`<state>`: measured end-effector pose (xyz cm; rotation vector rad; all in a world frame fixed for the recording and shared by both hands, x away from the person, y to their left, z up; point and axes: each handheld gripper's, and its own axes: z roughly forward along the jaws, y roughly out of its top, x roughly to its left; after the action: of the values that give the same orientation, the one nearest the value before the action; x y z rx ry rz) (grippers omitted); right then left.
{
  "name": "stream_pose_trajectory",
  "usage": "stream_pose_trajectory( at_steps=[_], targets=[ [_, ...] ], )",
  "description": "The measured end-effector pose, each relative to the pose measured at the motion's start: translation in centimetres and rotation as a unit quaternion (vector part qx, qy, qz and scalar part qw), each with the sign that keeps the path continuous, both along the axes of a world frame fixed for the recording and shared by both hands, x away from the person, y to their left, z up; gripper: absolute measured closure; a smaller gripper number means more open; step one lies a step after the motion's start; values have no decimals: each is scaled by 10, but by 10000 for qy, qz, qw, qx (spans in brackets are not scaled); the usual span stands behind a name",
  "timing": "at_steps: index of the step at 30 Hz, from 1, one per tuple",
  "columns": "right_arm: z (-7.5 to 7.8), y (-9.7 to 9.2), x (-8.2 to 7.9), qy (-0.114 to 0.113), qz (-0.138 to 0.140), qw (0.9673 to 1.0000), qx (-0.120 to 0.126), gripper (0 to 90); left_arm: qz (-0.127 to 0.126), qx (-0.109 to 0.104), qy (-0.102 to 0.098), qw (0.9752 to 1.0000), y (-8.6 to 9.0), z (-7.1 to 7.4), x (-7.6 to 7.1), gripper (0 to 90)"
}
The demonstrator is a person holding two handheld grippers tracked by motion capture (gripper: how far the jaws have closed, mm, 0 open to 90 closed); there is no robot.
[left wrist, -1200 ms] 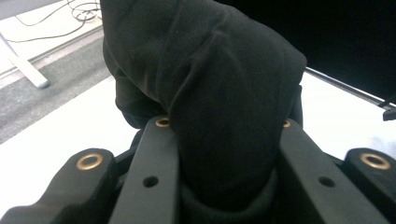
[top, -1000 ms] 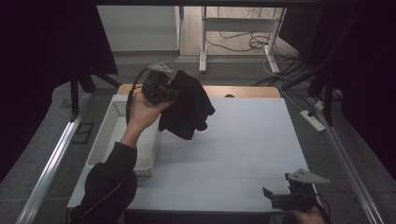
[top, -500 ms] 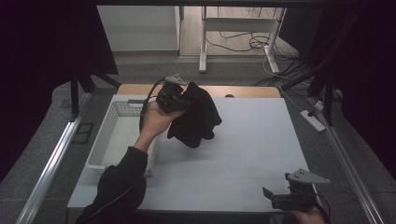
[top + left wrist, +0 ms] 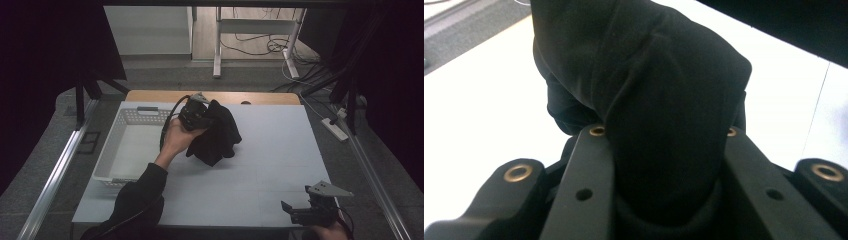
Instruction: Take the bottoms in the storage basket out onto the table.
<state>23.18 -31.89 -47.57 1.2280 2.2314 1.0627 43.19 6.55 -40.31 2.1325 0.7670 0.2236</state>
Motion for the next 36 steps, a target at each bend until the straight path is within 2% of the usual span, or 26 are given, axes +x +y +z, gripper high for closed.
stream_pose_trajectory(
  at_steps=[7,23,32,36],
  targets=[
    [0,0,0,-3,-10,10000,-5,0,-1,128,111,9999,-9,-20,3,752],
    [0,1,0,-6,10,10000,-31,0,23,137,491,9987,-9,-58,11,740],
    [0,1,0,0,25,10000,-49,0,-63,357,272,9990,-17,-80,9,728],
    [0,1,0,4,23,10000,-62,0,-14,389,320,9987,-20,-88,9,722]
  ],
)
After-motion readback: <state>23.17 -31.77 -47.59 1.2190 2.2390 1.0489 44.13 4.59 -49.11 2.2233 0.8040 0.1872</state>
